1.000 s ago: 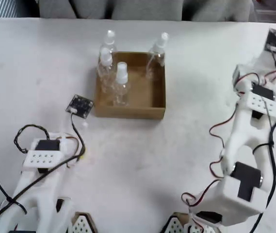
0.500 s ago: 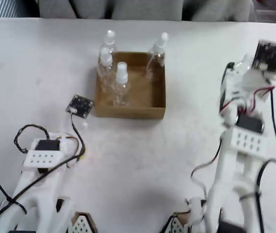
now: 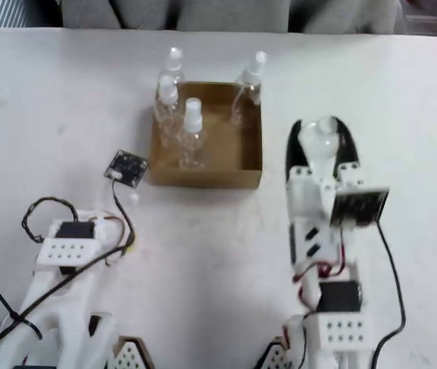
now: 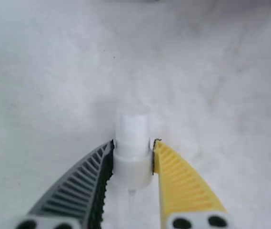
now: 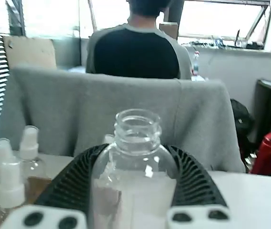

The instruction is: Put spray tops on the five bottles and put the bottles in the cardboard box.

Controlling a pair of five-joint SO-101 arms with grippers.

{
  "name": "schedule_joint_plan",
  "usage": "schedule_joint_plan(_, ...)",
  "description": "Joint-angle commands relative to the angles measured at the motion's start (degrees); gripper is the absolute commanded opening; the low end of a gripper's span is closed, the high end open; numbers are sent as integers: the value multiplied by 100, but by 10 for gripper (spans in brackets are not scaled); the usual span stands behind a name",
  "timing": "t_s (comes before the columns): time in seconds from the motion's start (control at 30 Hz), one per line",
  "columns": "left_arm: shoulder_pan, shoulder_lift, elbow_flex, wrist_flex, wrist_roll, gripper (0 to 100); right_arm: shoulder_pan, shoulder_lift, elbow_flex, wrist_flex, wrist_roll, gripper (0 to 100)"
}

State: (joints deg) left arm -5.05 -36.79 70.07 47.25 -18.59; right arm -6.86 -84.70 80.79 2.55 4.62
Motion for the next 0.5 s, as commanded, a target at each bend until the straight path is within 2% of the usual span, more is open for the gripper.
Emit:
schedule_joint_plan(0.0,13,-171,-35,-44,-53,49,-391,-1024,316,-145,-62,17)
schedule_joint_plan(0.17,13,-171,-35,-44,-53,49,-1095,-1789,1090,-145,-62,16)
schedule_joint_plan(0.47,40,-171,-35,-53,-35,49,-1886,-1393,1635,-532,-70,16)
